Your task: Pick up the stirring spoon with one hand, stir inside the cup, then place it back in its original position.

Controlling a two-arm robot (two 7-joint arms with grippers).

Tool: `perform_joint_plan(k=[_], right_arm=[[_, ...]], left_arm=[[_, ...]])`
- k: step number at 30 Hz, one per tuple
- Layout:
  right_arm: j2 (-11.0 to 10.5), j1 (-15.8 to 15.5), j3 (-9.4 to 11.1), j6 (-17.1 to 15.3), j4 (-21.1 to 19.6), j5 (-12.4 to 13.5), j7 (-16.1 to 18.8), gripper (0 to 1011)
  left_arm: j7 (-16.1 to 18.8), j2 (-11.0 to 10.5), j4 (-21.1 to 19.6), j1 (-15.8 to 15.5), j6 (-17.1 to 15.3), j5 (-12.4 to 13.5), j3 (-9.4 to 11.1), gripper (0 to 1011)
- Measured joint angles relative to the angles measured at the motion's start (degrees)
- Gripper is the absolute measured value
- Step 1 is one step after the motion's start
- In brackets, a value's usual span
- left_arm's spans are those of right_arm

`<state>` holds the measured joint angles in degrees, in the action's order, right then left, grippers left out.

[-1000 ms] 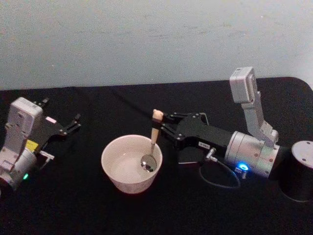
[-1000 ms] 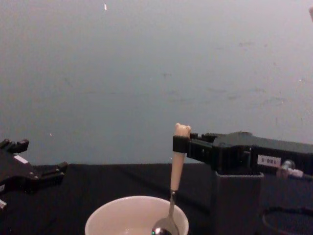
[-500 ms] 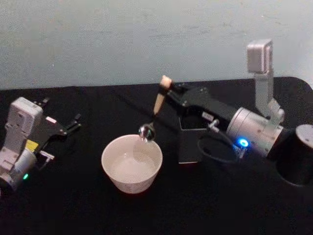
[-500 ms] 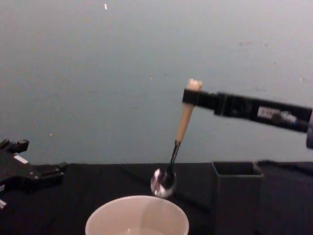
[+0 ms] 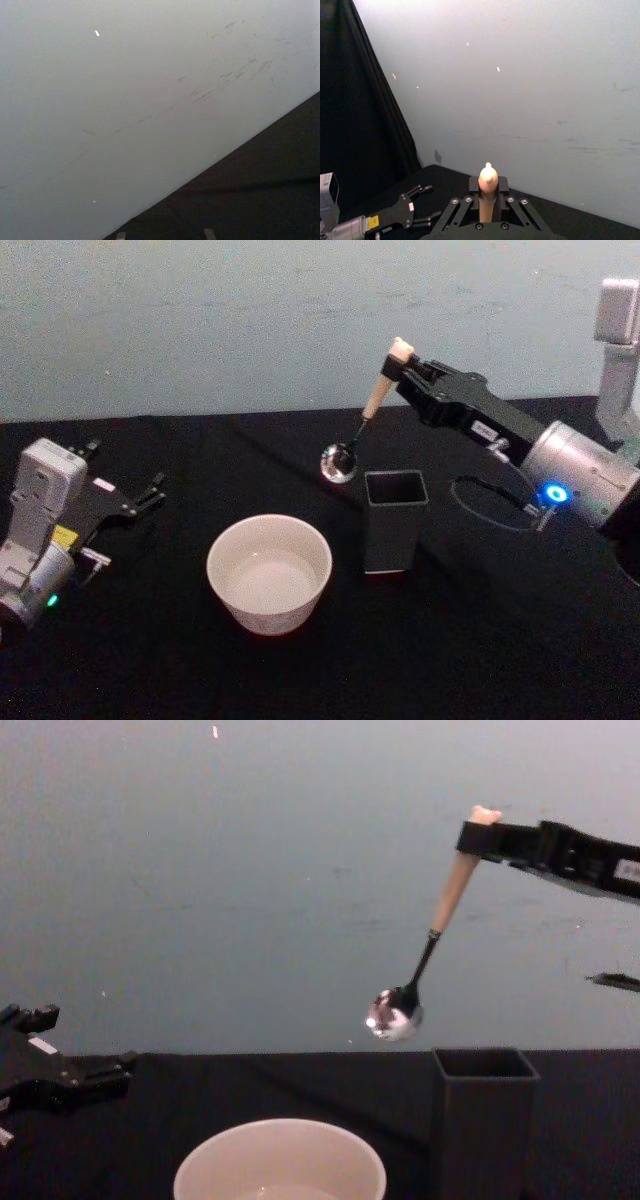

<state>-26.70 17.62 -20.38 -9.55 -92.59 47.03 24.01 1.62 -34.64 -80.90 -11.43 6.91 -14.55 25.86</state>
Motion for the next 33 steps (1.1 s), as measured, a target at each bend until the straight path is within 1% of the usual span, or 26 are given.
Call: perform_joint_plan(k=[3, 7, 10, 11, 13, 14, 17, 22, 26, 33], right_arm=[[-1.9, -1.1, 1.0, 0.4, -0.7, 1.5, 0.9, 215], [-3.4, -2.2, 1.9, 1.0, -1.2, 2.7, 1.4, 215], [-5.0, -3.2, 2.7, 1.7, -1.5, 3.5, 1.7, 215], [-5.0, -3.2, 2.7, 1.7, -1.5, 3.5, 1.7, 215], [-6.1, -3.7, 3.2, 2.2, -1.5, 4.1, 1.6, 215], [-6.1, -3.7, 3.2, 2.2, -1.5, 4.1, 1.6, 215], [-7.0, -3.9, 3.4, 2.6, -1.0, 4.5, 1.2, 215], [-7.5, -3.6, 3.0, 2.7, -0.1, 4.5, 0.6, 215], [-7.7, -3.2, 1.8, 2.8, 0.9, 3.8, 0.4, 215], [-7.5, -2.5, 0.5, 3.1, 2.0, 2.6, 0.4, 215]], left_arm=[[0.0, 0.0, 0.0, 0.0, 0.0, 0.0, 0.0, 1001], [0.0, 0.0, 0.0, 0.0, 0.0, 0.0, 0.0, 1001], [0.0, 0.0, 0.0, 0.0, 0.0, 0.0, 0.0, 1001], [0.0, 0.0, 0.0, 0.0, 0.0, 0.0, 0.0, 1001], [0.0, 0.0, 0.0, 0.0, 0.0, 0.0, 0.0, 1001], [0.0, 0.0, 0.0, 0.0, 0.0, 0.0, 0.0, 1001], [0.0, 0.0, 0.0, 0.0, 0.0, 0.0, 0.0, 1001], [0.0, 0.0, 0.0, 0.0, 0.0, 0.0, 0.0, 1001], [0.0, 0.0, 0.0, 0.0, 0.0, 0.0, 0.0, 1001], [0.0, 0.0, 0.0, 0.0, 0.0, 0.0, 0.0, 1001]])
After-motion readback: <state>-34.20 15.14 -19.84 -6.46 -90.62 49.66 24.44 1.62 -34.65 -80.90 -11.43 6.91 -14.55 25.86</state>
